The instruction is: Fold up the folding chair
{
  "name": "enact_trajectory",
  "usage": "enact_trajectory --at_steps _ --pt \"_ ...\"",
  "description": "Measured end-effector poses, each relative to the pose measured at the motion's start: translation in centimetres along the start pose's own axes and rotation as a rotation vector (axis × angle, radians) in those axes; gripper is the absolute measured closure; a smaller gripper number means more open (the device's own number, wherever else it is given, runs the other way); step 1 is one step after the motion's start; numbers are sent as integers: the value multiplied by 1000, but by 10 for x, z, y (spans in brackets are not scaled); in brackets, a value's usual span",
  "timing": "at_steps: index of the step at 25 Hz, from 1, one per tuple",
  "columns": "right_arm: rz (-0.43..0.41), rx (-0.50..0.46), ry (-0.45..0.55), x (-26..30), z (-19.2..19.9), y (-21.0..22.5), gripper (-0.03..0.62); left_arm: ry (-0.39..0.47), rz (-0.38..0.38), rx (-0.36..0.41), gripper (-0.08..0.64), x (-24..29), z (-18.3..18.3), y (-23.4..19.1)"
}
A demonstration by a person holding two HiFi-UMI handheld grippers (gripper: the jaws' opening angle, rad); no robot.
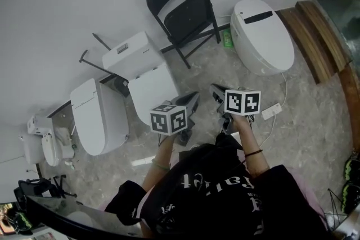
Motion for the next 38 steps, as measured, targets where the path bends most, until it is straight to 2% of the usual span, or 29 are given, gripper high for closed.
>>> enact_trajectory --at_steps 11,16,21,26,31,38 --pt "113 96 129 16 108 -73 578 -73 186 95 557 -90 56 -31" --pt "158 127 159 6 152 -94 578 -100 261 90 557 -115 82 -29" --pt "205 147 195 -12 178 -106 578 -126 316 88 557 -127 99 -24" --pt "232 176 234 -40 192 -102 578 -129 356 110 557 -130 104 0" --pt "223 171 245 -64 205 -103 578 -135 369 114 557 -136 121 29" --pt "208 131 214 -110 238 -102 578 -101 364 54 557 -149 150 73"
Point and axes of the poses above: the fingertips, and each gripper's own axes: x forward along the fingers, y to its right, z out of its underside, the point moved 4 cm from there along -x, backward along the fingers, and after that the axes turned 6 degrees about x, right-handed, at the moved point
